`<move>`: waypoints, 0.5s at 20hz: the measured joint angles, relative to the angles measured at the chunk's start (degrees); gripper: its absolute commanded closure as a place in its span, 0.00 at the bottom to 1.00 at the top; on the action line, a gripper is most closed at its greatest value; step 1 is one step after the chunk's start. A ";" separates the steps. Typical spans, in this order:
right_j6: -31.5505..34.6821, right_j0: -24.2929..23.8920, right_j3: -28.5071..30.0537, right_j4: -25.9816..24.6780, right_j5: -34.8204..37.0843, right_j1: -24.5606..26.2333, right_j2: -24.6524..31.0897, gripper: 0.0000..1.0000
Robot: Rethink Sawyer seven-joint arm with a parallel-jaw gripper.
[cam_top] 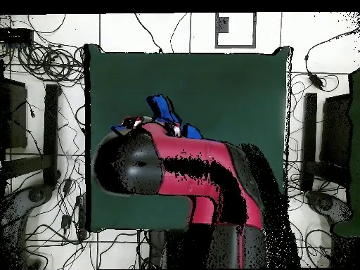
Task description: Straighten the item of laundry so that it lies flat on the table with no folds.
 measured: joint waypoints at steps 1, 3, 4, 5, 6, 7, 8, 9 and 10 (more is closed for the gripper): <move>0.99 0.53 0.01 0.46 -0.01 -0.02 -0.12 1.00; 2.91 1.47 0.02 1.30 -0.05 0.01 -0.31 1.00; 3.41 1.67 0.02 1.50 -0.07 0.04 -0.33 1.00; 4.41 1.95 0.04 1.88 -0.06 0.08 -0.37 1.00; 4.93 2.04 0.05 2.08 -0.07 0.11 -0.41 1.00; 5.13 2.05 0.05 2.14 -0.06 0.11 -0.47 1.00; 5.33 2.07 0.06 2.19 -0.06 0.12 -0.52 1.00; 5.46 2.05 0.07 2.19 -0.06 0.13 -0.71 1.00; 5.46 2.04 0.07 2.19 -0.06 0.13 -0.85 1.00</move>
